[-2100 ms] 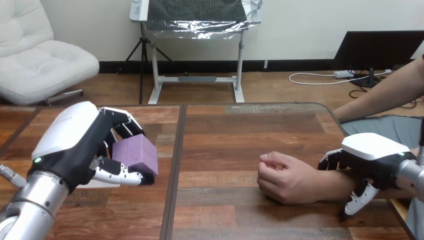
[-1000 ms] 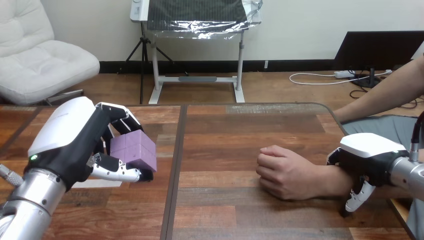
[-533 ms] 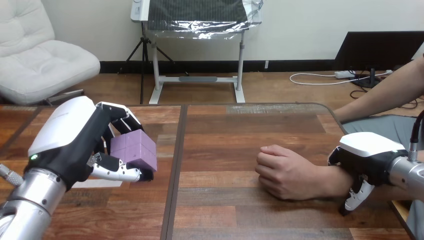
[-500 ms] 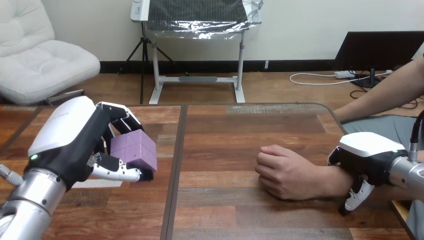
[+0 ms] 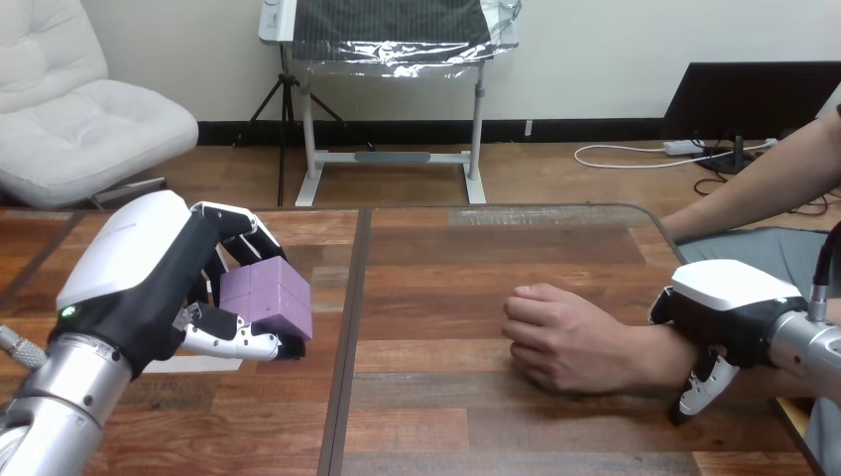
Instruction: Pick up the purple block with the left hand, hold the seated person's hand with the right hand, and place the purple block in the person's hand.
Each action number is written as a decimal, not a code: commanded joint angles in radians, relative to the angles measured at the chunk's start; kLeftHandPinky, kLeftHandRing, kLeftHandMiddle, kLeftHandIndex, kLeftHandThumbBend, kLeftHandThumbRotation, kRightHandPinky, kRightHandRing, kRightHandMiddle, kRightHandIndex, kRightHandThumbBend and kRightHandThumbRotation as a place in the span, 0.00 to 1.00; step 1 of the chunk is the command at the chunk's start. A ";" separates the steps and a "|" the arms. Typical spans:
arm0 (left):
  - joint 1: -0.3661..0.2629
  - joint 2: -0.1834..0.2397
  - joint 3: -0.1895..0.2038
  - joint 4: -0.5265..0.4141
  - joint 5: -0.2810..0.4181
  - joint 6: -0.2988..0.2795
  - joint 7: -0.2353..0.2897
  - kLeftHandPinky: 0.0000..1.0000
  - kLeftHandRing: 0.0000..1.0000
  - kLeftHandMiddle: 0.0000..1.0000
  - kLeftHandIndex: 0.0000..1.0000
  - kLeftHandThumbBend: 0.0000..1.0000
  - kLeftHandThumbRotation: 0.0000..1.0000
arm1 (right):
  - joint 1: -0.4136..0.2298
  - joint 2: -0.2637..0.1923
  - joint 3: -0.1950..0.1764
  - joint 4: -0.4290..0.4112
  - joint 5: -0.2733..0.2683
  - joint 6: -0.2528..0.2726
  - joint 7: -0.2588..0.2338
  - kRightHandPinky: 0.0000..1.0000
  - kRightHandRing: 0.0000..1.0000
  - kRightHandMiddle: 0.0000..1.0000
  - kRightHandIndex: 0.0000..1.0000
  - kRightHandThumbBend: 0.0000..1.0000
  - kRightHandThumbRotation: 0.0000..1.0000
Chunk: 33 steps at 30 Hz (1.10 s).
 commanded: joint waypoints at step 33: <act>-0.037 -0.016 0.005 -0.027 -0.008 0.010 -0.010 0.31 0.37 0.42 0.45 0.70 0.00 | 0.068 0.130 0.026 0.017 0.042 -0.021 -0.036 0.21 0.28 0.37 0.41 0.82 0.18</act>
